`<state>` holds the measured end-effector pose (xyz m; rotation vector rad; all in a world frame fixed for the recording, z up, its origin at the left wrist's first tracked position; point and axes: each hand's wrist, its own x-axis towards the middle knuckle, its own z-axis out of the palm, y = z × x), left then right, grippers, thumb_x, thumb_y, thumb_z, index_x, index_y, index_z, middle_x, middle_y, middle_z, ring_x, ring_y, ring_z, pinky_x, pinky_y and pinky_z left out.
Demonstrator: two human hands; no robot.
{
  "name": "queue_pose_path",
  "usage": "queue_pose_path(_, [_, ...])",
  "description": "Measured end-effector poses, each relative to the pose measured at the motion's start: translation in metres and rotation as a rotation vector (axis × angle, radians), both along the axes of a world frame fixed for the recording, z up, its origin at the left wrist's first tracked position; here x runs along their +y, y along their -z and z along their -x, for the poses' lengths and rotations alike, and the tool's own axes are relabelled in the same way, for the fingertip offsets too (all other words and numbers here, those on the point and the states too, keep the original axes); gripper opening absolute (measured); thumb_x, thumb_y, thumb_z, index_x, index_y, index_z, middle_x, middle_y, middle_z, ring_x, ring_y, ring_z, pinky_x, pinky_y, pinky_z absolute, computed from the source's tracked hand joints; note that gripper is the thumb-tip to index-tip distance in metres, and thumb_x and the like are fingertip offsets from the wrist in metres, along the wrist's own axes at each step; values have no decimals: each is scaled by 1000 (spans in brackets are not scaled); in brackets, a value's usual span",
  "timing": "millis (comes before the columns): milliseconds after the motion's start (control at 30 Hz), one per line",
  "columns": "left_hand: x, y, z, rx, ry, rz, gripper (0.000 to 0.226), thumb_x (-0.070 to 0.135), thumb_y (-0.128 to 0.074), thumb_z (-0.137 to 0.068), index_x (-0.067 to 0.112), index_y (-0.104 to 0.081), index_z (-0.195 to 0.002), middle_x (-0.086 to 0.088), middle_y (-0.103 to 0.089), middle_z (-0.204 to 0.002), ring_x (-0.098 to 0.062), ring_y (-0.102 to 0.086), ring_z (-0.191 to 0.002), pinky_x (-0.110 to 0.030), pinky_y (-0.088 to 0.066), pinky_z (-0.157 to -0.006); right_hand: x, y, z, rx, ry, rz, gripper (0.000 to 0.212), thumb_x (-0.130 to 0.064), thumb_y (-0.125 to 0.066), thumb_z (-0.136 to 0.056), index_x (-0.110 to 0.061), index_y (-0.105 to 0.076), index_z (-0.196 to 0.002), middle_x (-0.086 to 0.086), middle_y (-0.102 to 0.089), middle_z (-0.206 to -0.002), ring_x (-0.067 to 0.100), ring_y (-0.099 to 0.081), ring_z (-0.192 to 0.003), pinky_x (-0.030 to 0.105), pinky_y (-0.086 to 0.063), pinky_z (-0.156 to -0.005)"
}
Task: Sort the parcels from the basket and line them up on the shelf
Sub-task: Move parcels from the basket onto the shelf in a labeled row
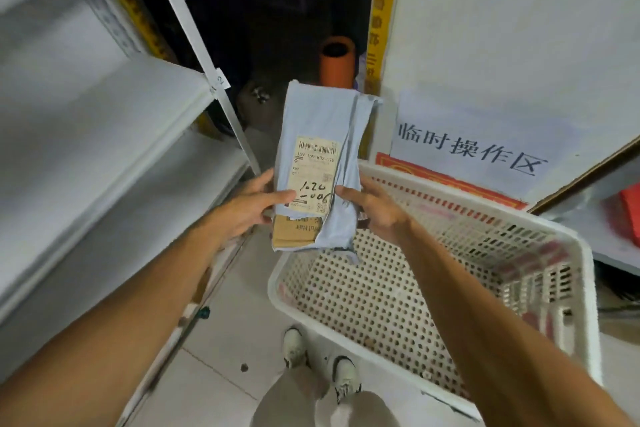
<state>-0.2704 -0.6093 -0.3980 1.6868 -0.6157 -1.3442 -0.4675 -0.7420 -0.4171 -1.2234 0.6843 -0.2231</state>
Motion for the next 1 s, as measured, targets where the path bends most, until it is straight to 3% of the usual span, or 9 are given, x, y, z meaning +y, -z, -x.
queue_pose_path(133, [38,-39,-7,-116,-159,85,51,9,-64,-88,31,-52,-132,3,-65,-125,-21,-63,-112,-49,-55,-86,11,-26,-35,-130,-141,79,47,-10,-57,-96,-13,-46,-142,7,-62,-132,23,-63,-116,34,-56,-87])
queue_pose_path(300, [91,-81,-21,-254,-345,241,62,7,-67,-85,34,-45,-138,5,-63,-128,-18,-61,-116,-44,-57,-85,40,-79,-86,-193,-185,227,58,-15,-66,-91,-26,-44,-144,-2,-63,-130,17,-63,-115,38,-54,-95])
queue_pose_path(400, [118,-107,-31,-312,-442,312,77,4,-70,-82,43,-35,-139,3,-62,-130,-15,-61,-115,-37,-58,-79,61,-110,-112,-244,-221,282,59,-16,-68,-89,-27,-46,-143,-5,-63,-130,12,-64,-113,34,-53,-96])
queue_pose_path(500, [139,-137,-42,-356,-481,345,97,4,-69,-82,42,-11,-150,2,-61,-130,-14,-63,-112,-41,-57,-83,79,-136,-135,-301,-227,302,55,-21,-70,-88,-28,-50,-138,-7,-65,-126,9,-65,-110,31,-54,-93])
queue_pose_path(700, [186,-197,-69,-502,-483,431,77,8,-69,-84,41,-34,-144,9,-61,-130,-16,-59,-118,-51,-54,-88,123,-189,-175,-381,-263,395,60,-23,-75,-84,-30,-50,-137,-9,-65,-126,10,-62,-114,35,-55,-94])
queue_pose_path(900, [239,-243,-94,-615,-540,530,75,6,-70,-82,38,-39,-143,8,-63,-127,-12,-60,-115,-32,-59,-74,176,-242,-207,-460,-254,479,55,-20,-70,-87,-28,-48,-138,-20,-63,-111,-4,-63,-98,14,-54,-75])
queue_pose_path(1000, [265,-262,-107,-645,-556,561,71,4,-70,-82,45,-42,-134,8,-65,-123,-12,-61,-114,-30,-58,-73,202,-260,-225,-506,-248,482,55,-17,-70,-88,-28,-49,-137,-20,-64,-110,-8,-64,-93,15,-55,-76])
